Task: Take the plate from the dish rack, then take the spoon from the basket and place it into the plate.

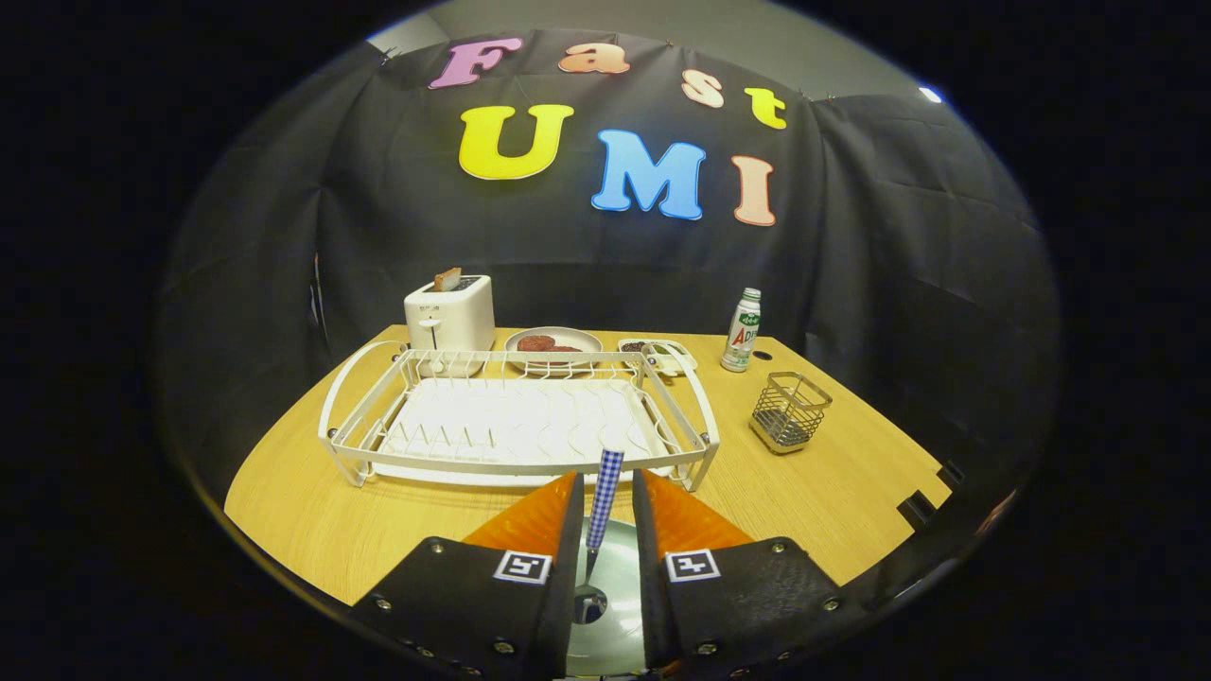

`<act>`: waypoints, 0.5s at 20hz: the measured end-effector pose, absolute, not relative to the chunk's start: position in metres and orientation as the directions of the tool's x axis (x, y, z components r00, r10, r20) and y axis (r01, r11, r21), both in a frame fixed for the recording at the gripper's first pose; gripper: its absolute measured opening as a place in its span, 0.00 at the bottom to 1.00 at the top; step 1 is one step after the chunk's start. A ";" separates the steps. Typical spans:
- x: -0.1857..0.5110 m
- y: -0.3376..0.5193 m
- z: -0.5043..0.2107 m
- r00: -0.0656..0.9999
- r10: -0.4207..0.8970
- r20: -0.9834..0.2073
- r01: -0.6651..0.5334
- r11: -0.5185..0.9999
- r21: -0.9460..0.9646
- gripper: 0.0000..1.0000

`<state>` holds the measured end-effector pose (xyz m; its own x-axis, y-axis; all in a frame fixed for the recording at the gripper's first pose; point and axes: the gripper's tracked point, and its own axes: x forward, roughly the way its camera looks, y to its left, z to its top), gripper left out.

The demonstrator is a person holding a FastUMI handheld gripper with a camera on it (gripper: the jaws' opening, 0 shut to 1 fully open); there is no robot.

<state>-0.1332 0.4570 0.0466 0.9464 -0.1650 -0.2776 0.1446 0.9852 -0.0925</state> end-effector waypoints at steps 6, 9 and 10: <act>-0.128 0.450 0.052 0.945 -0.166 -0.283 0.144 0.985 -0.095 0.30; -0.126 0.447 0.065 0.950 -0.163 -0.268 0.140 0.985 -0.101 0.30; -0.126 0.447 0.075 0.955 -0.152 -0.255 0.131 0.986 -0.100 0.30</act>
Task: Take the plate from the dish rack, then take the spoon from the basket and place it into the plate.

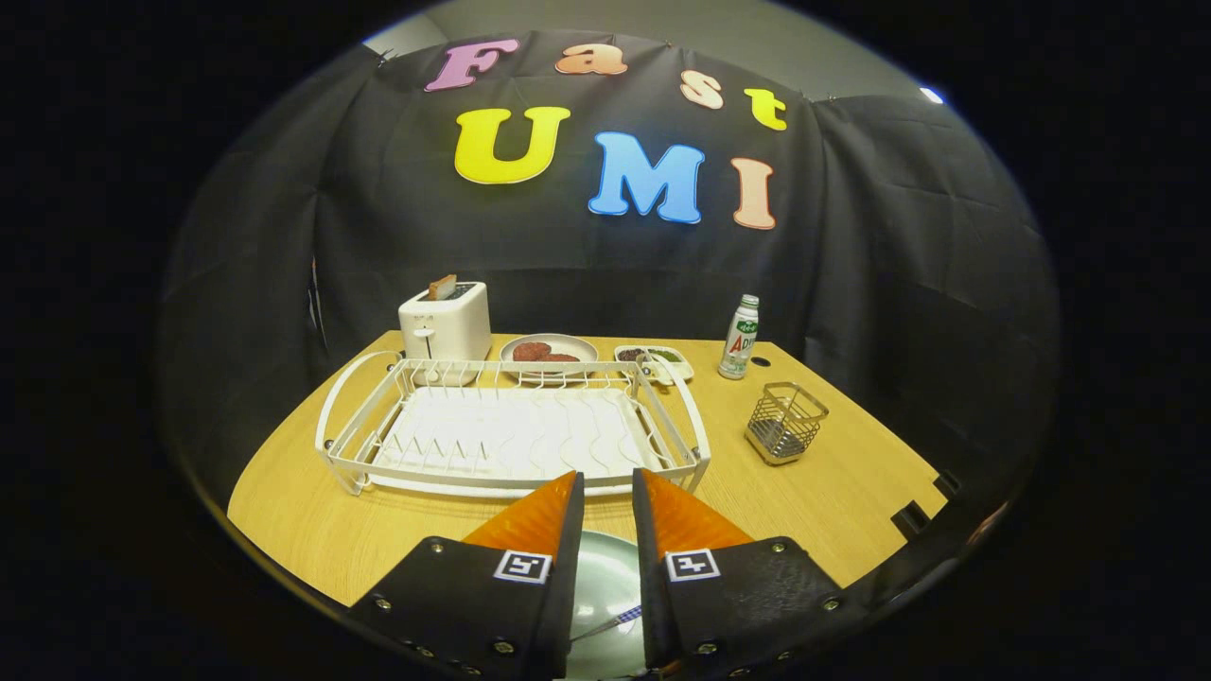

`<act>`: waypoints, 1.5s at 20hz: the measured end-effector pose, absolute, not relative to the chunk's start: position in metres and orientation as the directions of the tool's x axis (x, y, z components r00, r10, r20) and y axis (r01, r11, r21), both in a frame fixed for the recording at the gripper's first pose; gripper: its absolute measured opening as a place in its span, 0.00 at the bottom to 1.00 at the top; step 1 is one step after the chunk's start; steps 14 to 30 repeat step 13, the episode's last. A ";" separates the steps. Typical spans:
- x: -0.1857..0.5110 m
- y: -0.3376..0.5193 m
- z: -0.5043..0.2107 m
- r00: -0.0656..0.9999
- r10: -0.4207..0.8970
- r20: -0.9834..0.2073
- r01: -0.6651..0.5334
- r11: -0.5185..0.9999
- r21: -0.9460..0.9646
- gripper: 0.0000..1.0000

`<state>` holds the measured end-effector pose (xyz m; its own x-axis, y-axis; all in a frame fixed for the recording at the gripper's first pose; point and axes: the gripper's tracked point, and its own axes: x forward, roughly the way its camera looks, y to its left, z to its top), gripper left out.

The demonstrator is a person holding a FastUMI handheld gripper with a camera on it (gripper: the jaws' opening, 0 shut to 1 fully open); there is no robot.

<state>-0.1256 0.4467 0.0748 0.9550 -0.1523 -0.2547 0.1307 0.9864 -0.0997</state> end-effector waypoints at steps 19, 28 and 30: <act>-0.123 0.405 0.299 0.987 -0.050 0.152 0.059 0.997 -0.053 0.98; -0.123 0.405 0.299 0.987 -0.050 0.152 0.059 0.997 -0.053 0.98; -0.123 0.405 0.299 0.987 -0.050 0.152 0.059 0.997 -0.053 0.98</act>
